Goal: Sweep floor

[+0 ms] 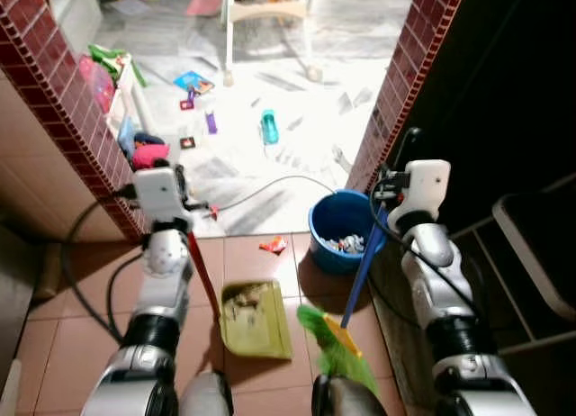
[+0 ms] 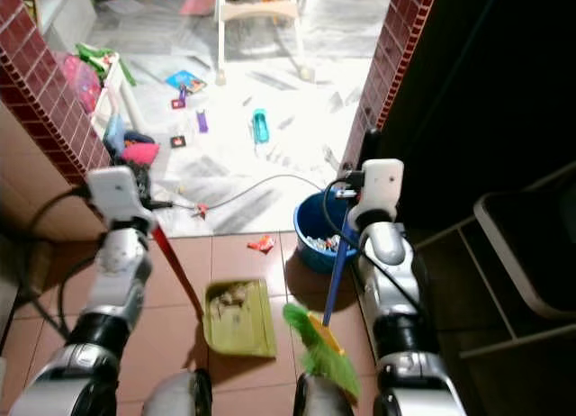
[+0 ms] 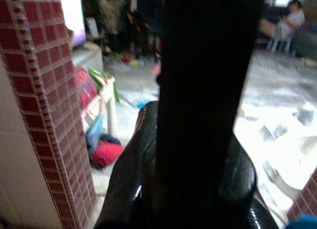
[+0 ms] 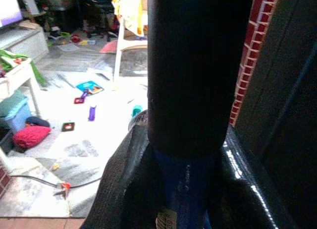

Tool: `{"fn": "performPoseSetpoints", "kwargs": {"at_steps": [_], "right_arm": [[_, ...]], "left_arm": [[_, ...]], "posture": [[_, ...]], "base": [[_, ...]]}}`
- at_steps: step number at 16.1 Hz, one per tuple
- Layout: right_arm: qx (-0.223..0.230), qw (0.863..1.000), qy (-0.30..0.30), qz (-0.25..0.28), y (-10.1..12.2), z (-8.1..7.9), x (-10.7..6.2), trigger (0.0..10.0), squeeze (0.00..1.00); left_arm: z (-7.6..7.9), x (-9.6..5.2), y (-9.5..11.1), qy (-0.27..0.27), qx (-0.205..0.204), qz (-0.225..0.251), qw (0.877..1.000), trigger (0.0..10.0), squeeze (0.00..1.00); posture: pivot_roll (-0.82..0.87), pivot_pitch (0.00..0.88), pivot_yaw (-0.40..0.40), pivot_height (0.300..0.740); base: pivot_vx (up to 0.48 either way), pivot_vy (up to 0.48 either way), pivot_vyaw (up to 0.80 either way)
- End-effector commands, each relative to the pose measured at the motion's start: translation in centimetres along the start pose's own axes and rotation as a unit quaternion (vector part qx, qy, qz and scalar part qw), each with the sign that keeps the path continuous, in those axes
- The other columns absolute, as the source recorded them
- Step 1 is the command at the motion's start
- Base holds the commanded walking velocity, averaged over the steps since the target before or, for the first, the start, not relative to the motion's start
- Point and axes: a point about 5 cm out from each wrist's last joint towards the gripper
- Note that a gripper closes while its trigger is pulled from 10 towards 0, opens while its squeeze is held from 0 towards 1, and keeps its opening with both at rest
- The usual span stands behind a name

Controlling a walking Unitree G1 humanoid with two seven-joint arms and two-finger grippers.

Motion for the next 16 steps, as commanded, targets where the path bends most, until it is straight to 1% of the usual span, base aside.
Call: {"fn": "performPoseSetpoints", "kwargs": {"at_steps": [1, 2, 3, 4, 6, 8, 10, 12, 13, 14, 15, 16], "right_arm": [[0.011, 1.0, 0.003, 0.016, 0.1, -0.5, -0.2, 10.0, 0.0], [0.012, 1.0, -0.004, 0.021, 0.3, -0.8, -0.1, 10.0, 0.0], [0.005, 1.0, 0.004, 0.028, 0.5, -1.1, 0.1, 10.0, 0.0], [0.001, 1.0, 0.002, 0.028, 0.5, -1.2, 0.2, 10.0, 0.0], [0.003, 1.0, -0.01, 0.019, 0.3, -0.7, 0.2, 10.0, 0.0], [-0.01, 1.0, -0.01, 0.01, -0.1, -0.3, 0.0, 10.0, 0.0], [-0.022, 1.0, -0.017, -0.004, -0.6, 0.1, -0.2, 10.0, 0.0], [-0.04, 0.999, -0.03, -0.017, -1.2, 0.5, -0.5, 10.0, 0.0], [-0.056, 0.997, -0.041, -0.028, -1.5, 1.1, -0.7, 10.0, 0.0], [-0.063, 0.996, -0.05, -0.032, -1.7, 1.5, -0.8, 10.0, 0.0], [-0.067, 0.996, -0.054, -0.035, -1.8, 1.7, -0.9, 10.0, 0.0], [-0.07, 0.995, -0.057, -0.04, -1.9, 2.0, -0.9, 10.0, 0.0]], "left_arm": [[-0.3, 0.2, 1.8, 0.002, -0.023, 0.029, 0.999, 10.0, 0.0], [-0.6, 0.3, 2.5, 0.005, -0.029, 0.038, 0.999, 10.0, 0.0], [-0.8, 0.5, 3.2, 0.006, -0.036, 0.047, 0.998, 10.0, 0.0], [-1.3, 0.9, 4.1, 0.015, -0.037, 0.057, 0.998, 10.0, 0.0], [-3.2, 1.4, 5.8, 0.051, -0.036, 0.07, 0.996, 10.0, 0.0], [-4.1, 1.6, 6.8, 0.07, -0.034, 0.079, 0.994, 10.0, 0.0], [-4.9, 2.0, 8.4, 0.088, -0.035, 0.093, 0.991, 10.0, 0.0], [-5.4, 2.4, 9.7, 0.092, -0.042, 0.103, 0.989, 10.0, 0.0], [-5.9, 2.8, 10.8, 0.104, -0.045, 0.114, 0.987, 10.0, 0.0], [-6.4, 3.0, 11.7, 0.114, -0.044, 0.123, 0.985, 10.0, 0.0], [-6.7, 3.2, 12.1, 0.12, -0.045, 0.129, 0.983, 10.0, 0.0], [-7.4, 3.5, 13.1, 0.13, -0.047, 0.14, 0.98, 10.0, 0.0]], "posture": [[-0.07, 0.0, -0.007, 0.74], [-0.07, 0.005, 0.0, 0.74], [-0.06, 0.012, -0.001, 0.74], [-0.06, 0.008, -0.001, 0.74], [-0.06, 0.013, -0.005, 0.74], [-0.06, 0.019, -0.009, 0.74], [-0.06, 0.021, -0.012, 0.74], [-0.06, 0.022, -0.014, 0.74], [-0.07, 0.024, -0.016, 0.74], [-0.07, 0.024, -0.018, 0.74], [-0.07, 0.024, -0.018, 0.74], [-0.07, 0.025, -0.019, 0.74]], "base": [[0.0, 0.0, 0.0], [0.0, 0.0, 0.0], [0.0, 0.0, 0.0], [0.0, 0.0, 0.0], [0.0, 0.0, -0.8], [0.0, 0.0, -0.64], [0.0, 0.0, 0.0], [0.0, 0.0, 0.0], [0.0, 0.0, 0.0], [0.0, 0.0, 0.0], [0.0, 0.0, 0.0], [0.0, 0.0, 0.0]]}}
Point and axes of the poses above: a point about 5 cm out from each wrist's last joint towards the gripper, its own x axis pointing out of the wrist towards the gripper, its own y axis along the axis of the wrist's last joint, z = x × y, and after that the axes turned 14 degrees about x, right-handed
